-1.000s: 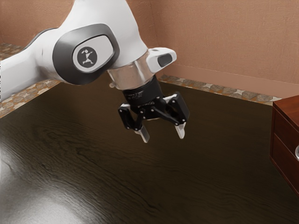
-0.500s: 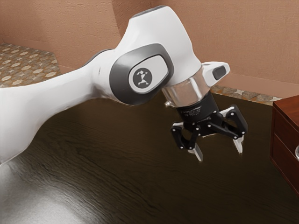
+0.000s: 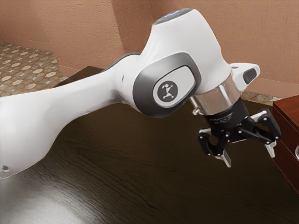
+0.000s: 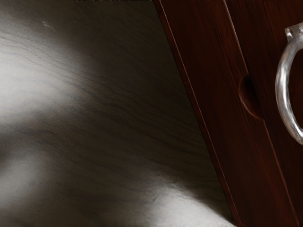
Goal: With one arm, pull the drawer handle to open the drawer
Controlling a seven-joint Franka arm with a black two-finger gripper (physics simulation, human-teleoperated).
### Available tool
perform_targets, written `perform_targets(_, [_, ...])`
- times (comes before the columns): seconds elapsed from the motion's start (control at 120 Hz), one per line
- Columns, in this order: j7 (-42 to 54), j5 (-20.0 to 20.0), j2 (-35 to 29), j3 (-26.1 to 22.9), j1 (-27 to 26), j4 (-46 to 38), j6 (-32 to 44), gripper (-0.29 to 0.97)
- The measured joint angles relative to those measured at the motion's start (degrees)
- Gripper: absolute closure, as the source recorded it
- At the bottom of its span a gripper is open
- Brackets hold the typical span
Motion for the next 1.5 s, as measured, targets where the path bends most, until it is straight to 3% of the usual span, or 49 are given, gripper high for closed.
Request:
perform_targets(0.475, [-2.6, 0.3, 8.0, 0.5, -1.4, 5.4, 8.3, 0.02])
perform_targets(0.925, [-3.7, 0.2, 10.3, 0.2, -2.9, 5.2, 14.6, 0.02])
perform_targets(1.5, [-4.5, 0.0, 11.5, 0.2, -3.0, 3.7, 16.8, 0.02])
